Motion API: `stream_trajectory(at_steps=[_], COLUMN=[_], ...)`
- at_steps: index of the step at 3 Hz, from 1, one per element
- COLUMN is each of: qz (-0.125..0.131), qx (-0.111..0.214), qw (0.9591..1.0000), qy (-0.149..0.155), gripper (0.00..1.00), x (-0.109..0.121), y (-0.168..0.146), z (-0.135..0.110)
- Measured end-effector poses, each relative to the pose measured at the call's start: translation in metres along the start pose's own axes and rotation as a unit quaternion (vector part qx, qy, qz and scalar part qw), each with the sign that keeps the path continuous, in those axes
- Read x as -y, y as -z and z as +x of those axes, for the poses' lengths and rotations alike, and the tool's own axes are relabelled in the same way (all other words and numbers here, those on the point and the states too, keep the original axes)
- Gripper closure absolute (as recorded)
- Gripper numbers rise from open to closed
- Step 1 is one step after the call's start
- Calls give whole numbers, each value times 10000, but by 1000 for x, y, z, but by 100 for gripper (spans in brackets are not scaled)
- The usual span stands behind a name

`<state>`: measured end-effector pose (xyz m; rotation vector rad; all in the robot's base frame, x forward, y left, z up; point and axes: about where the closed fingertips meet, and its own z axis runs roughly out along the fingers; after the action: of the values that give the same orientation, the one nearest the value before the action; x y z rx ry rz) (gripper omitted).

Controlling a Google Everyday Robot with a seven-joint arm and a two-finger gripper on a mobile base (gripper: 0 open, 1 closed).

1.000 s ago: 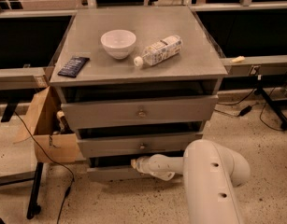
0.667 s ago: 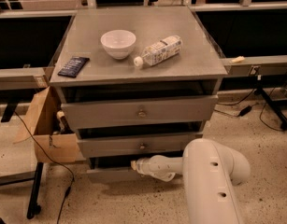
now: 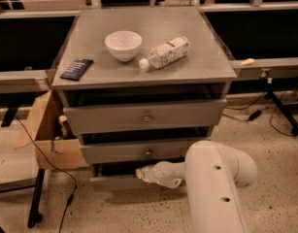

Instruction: Open bottom drawer

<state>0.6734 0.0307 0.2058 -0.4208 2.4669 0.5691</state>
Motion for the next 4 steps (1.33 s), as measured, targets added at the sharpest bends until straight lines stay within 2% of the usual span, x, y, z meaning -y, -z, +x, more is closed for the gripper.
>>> stream_trajectory(at_steps=[3,4], qz=[-17,-101], qx=[-116,-219], qw=[9999,9997], qy=[57,16], gripper=[100,100], x=[-3,-9], y=[7,10], z=[3,14])
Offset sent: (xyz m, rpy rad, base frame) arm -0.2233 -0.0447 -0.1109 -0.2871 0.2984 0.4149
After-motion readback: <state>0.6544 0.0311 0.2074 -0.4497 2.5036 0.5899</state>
